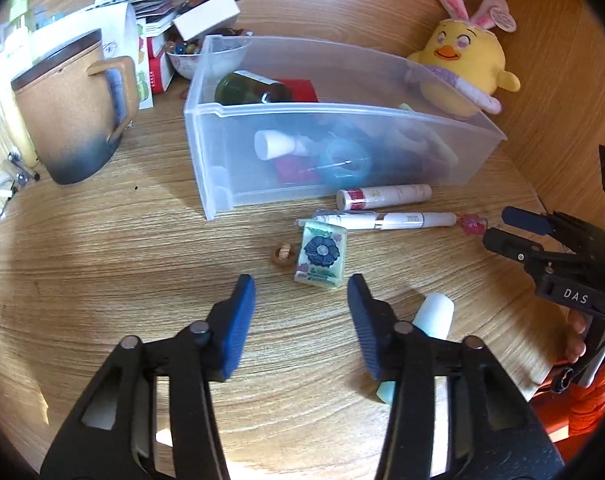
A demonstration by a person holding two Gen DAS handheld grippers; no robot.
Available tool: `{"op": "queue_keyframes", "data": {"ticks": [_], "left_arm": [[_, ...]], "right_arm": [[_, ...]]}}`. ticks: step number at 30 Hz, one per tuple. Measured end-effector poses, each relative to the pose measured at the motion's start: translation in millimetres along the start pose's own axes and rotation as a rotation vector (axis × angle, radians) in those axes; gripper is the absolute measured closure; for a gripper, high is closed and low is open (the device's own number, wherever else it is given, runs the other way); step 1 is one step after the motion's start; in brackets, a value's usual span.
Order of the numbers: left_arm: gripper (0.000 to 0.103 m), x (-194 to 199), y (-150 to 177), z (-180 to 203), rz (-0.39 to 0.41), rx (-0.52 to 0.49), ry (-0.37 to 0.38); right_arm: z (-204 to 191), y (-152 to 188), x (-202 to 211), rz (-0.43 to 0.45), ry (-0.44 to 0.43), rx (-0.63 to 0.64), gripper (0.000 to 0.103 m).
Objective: Organize objects
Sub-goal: 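Grasp the green square packet with the left tool while the right tool grasps the pink keychain charm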
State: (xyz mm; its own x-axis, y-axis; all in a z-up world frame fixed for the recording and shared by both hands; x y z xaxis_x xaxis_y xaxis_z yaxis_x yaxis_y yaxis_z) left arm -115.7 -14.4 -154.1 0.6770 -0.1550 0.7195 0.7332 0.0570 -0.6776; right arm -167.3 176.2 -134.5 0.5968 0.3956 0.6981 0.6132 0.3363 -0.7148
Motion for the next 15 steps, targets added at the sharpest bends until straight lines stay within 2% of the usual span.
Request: {"op": "queue_keyframes", "data": {"ticks": [2, 5, 8, 15], "left_arm": [[0.059, -0.9, -0.5, 2.6, -0.001, -0.005, 0.011], [0.063, -3.6, -2.6, 6.8, -0.007, -0.012, 0.029], [0.065, -6.8, -4.7, 13.7, -0.014, -0.022, 0.059], [0.065, -15.2, -11.4, 19.7, -0.021, -0.045, 0.057]], "right_arm": [[-1.7, 0.8, -0.7, -0.003, -0.003, 0.005, 0.053], [-1.8, 2.2, -3.3, -0.01, -0.001, 0.01, 0.057], [-0.5, 4.4, -7.0, -0.024, 0.001, 0.008, 0.058], [-3.2, 2.2, -13.5, -0.028, 0.014, 0.044, 0.059]]}}
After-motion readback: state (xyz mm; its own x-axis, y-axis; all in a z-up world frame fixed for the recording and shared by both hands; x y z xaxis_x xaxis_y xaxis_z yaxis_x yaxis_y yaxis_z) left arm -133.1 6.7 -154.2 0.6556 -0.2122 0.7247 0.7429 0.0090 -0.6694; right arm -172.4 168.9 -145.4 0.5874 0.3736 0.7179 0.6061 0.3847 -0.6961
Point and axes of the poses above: each gripper's, at about its wrist camera, not at the fingertips, and x roughly against the way its jaws point, z to its right, y to its underside, the point moved 9 cm from there along -x, roughly the way its jaws point, and after that the axes turned 7 degrees about z, right-handed, at the moved point
